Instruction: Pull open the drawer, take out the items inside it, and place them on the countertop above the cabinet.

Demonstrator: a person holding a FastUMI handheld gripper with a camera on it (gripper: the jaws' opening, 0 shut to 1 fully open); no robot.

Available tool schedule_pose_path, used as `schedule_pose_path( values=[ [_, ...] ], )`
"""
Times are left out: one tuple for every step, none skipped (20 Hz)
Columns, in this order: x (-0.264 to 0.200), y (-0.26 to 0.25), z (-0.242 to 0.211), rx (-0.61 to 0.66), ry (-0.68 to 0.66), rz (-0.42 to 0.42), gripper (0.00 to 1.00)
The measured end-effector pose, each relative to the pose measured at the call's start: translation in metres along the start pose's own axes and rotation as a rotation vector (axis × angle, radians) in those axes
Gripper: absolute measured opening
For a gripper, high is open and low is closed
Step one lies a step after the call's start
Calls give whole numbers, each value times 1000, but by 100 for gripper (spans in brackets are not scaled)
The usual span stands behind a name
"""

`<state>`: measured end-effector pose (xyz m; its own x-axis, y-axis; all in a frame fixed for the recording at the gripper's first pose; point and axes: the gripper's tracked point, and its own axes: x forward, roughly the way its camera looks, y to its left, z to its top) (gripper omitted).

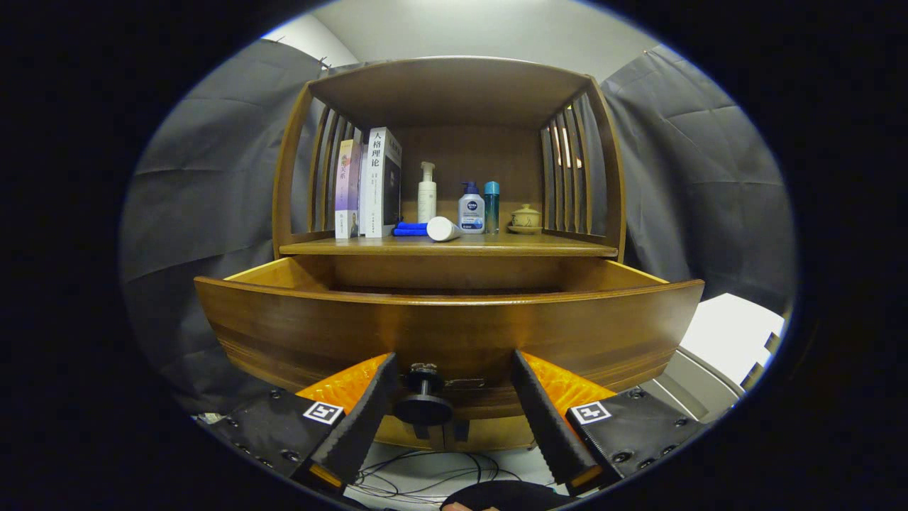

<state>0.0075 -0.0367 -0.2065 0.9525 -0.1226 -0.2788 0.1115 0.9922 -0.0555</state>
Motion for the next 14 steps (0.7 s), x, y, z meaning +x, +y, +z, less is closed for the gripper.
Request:
schedule_pose_path(
  values=[
    [6, 0, 3, 0, -3, -2, 100],
    [12, 1, 9, -3, -14, -3, 100],
    [21, 1, 10, -1, -3, -7, 100],
    [24, 2, 9, 6, -2, -10, 100],
    [30, 3, 10, 15, 8, -11, 100],
    [38, 3, 14, 18, 3, -13, 100],
    [45, 5, 13, 10, 10, -17, 100],
    [50, 5, 15, 8, 9, -21, 100],
    [55, 5, 16, 11, 14, -23, 100],
    [61, 6, 17, 12, 11, -25, 100],
    [66, 6, 18, 9, 12, -26, 100],
    [70, 6, 19, 7, 10, -27, 100],
    [75, 6, 20, 5, 7, -28, 100],
    [81, 6, 21, 4, 7, -27, 100]
  ],
)
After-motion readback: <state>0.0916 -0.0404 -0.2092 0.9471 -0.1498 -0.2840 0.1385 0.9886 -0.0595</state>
